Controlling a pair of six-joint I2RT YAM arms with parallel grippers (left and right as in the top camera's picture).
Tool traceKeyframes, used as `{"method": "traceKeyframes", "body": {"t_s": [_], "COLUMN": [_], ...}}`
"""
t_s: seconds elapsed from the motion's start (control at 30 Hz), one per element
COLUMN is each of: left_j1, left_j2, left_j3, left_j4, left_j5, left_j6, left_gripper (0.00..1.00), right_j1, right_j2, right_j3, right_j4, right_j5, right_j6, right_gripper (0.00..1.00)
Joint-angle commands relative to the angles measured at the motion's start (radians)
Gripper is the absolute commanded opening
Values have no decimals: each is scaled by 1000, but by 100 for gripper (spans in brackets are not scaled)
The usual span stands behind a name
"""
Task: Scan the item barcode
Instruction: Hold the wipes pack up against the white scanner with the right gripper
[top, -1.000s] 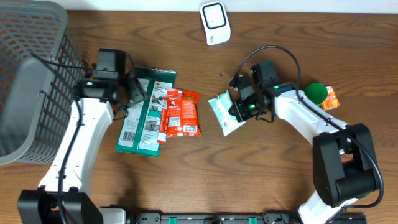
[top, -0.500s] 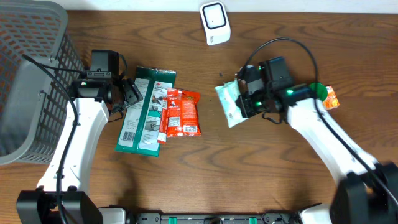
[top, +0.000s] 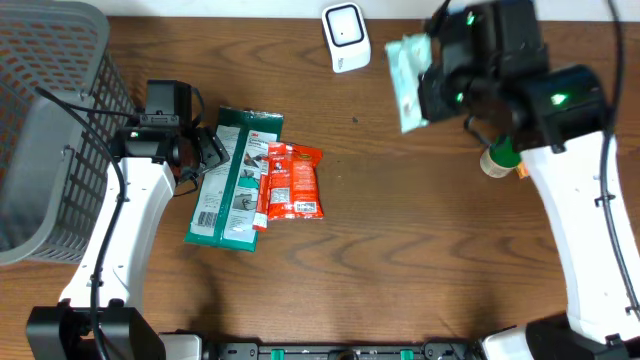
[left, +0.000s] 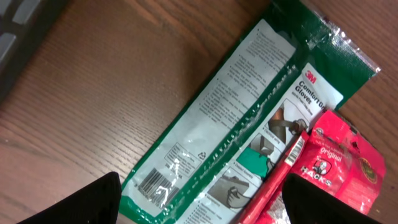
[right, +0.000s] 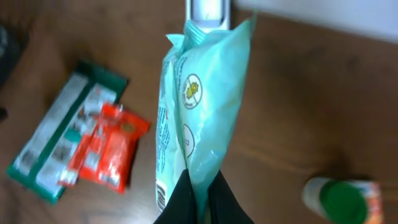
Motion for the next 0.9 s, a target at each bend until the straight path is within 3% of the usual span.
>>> {"method": "traceKeyframes", "body": {"t_s": [0.0,0.3,0.47,0.63,0.87], "left_j1": [2,2,2,2,2], "left_j2": [-6,-6,-6,-6,-6], "left_j3": [-1,-1,-1,-1,-1], "left_j4": [-3,-3,-3,-3,-3], "left_j5": [-9,-9,-9,-9,-9], "left_j6": [8,8,8,9,8], "left_gripper": [83,83,83,83,83], "right_j1": [32,159,202,220,221], "right_j2": [87,284,431,595,760], "right_j3": [128,160,160,160,160], "right_j4": [2,311,538,769,1084], "right_j5": [124,389,544,618,710], "right_j6": [-6,-179,-353,-618,-836], "right_gripper": [1,1,1,1,1]}}
